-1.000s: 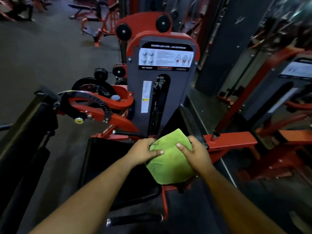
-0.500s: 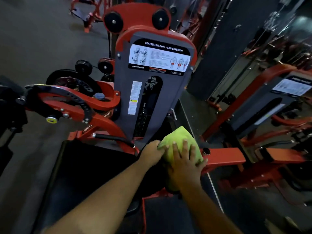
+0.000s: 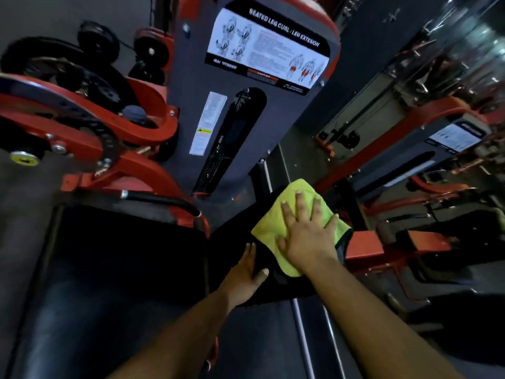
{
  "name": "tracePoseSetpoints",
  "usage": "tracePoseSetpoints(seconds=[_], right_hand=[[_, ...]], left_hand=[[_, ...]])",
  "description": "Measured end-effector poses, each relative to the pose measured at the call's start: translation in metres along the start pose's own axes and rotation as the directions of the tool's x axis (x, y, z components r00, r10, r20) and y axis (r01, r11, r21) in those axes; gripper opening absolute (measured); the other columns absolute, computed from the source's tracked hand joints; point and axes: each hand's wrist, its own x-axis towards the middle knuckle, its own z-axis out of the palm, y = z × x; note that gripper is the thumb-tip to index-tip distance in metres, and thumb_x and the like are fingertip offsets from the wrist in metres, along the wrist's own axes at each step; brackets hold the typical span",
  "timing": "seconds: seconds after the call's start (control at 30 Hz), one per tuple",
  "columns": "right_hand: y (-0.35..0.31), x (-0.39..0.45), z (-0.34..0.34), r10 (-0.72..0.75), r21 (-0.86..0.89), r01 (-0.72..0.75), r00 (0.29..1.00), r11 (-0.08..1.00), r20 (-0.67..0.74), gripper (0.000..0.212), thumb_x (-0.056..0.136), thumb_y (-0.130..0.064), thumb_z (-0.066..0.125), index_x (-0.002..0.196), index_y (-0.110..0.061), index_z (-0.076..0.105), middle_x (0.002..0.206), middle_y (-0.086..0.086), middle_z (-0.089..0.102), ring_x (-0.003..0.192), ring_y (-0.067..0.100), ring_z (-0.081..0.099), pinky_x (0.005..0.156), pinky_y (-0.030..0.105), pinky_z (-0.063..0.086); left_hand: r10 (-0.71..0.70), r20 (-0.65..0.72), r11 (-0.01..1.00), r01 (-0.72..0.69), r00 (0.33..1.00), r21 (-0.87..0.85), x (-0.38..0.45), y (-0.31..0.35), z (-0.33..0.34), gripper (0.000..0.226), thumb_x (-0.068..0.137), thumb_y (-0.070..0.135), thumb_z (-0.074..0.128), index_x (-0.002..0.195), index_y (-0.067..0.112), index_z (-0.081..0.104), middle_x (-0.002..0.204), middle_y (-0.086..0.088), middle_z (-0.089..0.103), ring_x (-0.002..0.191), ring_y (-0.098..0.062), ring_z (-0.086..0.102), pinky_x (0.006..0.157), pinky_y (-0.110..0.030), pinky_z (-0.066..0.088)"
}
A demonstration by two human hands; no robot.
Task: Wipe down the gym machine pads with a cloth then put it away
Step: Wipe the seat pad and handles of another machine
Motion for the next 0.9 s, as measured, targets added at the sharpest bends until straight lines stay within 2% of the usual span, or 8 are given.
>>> tracePoseSetpoints(seconds=[0.17, 0.23, 0.3, 0.37, 0.53, 0.7, 0.8, 0.9], right_hand=[[0.011, -0.059, 0.017, -0.079, -0.155, 0.078, 0.997, 0.985, 0.002, 0.083, 0.087, -0.067, 0.057, 0.158, -0.03, 0.035, 0.171, 0.005, 0.012, 0.152, 0.046, 0.017, 0.098, 0.065, 0.039], [0.013, -0.046, 0.009, -0.102, -0.213, 0.108, 0.994, 0.971, 0.041, 0.084, 0.088, -0.074, 0.047, 0.16, -0.035, 0.027, 0.172, 0.003, 0.008, 0.152, 0.046, 0.014, 0.105, 0.07, 0.03], [0.004, -0.015, -0.001, -0.137, -0.275, 0.154, 0.988, 0.949, 0.077, 0.084, 0.091, -0.077, 0.033, 0.162, -0.039, 0.008, 0.172, 0.002, -0.007, 0.153, 0.047, -0.007, 0.108, 0.082, 0.004], [-0.013, 0.016, -0.01, -0.153, -0.368, 0.186, 0.981, 0.911, 0.116, 0.083, 0.093, -0.075, 0.027, 0.162, -0.036, 0.001, 0.171, 0.004, -0.016, 0.149, 0.051, -0.025, 0.102, 0.086, -0.009], [-0.038, 0.037, -0.015, -0.136, -0.509, 0.235, 0.965, 0.828, 0.225, 0.083, 0.096, -0.074, 0.019, 0.163, -0.031, -0.002, 0.17, 0.008, -0.019, 0.146, 0.054, -0.029, 0.099, 0.088, -0.007], [-0.024, 0.01, -0.017, -0.117, -0.476, 0.239, 0.955, 0.847, 0.271, 0.096, 0.086, -0.088, 0.025, 0.157, -0.04, -0.02, 0.163, 0.001, -0.037, 0.141, 0.046, -0.043, 0.09, 0.093, -0.01], [-0.035, 0.029, -0.013, -0.145, -0.496, 0.257, 0.956, 0.829, 0.254, 0.092, 0.09, -0.083, 0.026, 0.161, -0.036, -0.011, 0.168, 0.006, -0.027, 0.144, 0.052, -0.035, 0.091, 0.093, -0.008], [-0.058, 0.058, 0.004, -0.217, -0.533, 0.344, 0.933, 0.773, 0.287, 0.086, 0.095, -0.076, 0.022, 0.163, -0.031, -0.005, 0.17, 0.012, -0.018, 0.148, 0.055, -0.023, 0.091, 0.087, -0.018]], left_hand=[[0.026, 0.015, 0.999, -0.026, 1.0, 0.019, -0.002, -0.008, -0.001, 0.084, 0.097, 0.059, 0.051, 0.163, 0.035, 0.006, 0.169, 0.012, -0.014, 0.155, -0.022, 0.023, 0.12, -0.049, 0.031], [0.012, 0.017, 1.0, -0.012, 1.0, 0.022, -0.002, -0.003, -0.003, 0.084, 0.098, 0.058, 0.051, 0.163, 0.037, 0.003, 0.169, 0.013, -0.015, 0.156, -0.022, 0.02, 0.122, -0.054, 0.027], [-0.02, 0.034, 1.0, 0.02, 0.999, 0.004, -0.002, 0.002, -0.007, 0.08, 0.1, 0.058, 0.048, 0.163, 0.037, 0.003, 0.17, 0.011, -0.014, 0.156, -0.025, 0.015, 0.124, -0.053, 0.021], [-0.036, 0.057, 0.998, 0.033, 0.998, 0.051, -0.003, 0.004, -0.011, 0.077, 0.102, 0.059, 0.044, 0.163, 0.031, 0.007, 0.17, 0.008, -0.014, 0.157, -0.029, 0.012, 0.125, -0.05, 0.018], [-0.06, 0.068, 0.997, 0.057, 0.996, 0.045, 0.0, -0.004, -0.005, 0.082, 0.1, 0.064, 0.042, 0.163, 0.022, 0.012, 0.17, 0.003, -0.016, 0.158, -0.027, 0.005, 0.127, -0.05, 0.011], [-0.061, 0.107, 0.997, 0.066, 0.992, -0.047, -0.005, -0.028, 0.003, 0.107, 0.087, 0.078, 0.052, 0.162, 0.031, -0.009, 0.167, 0.005, -0.026, 0.158, -0.023, -0.005, 0.125, -0.059, 0.008], [-0.096, 0.097, 0.989, 0.106, 0.991, -0.104, -0.005, -0.046, 0.007, 0.119, 0.078, 0.085, 0.056, 0.159, 0.038, -0.018, 0.168, 0.006, -0.026, 0.158, -0.022, -0.009, 0.124, -0.062, 0.005], [-0.124, 0.082, 0.982, 0.134, 0.989, -0.136, 0.002, -0.067, 0.011, 0.128, 0.068, 0.091, 0.057, 0.158, 0.041, -0.019, 0.168, 0.008, -0.024, 0.158, -0.022, -0.007, 0.123, -0.063, 0.009]])
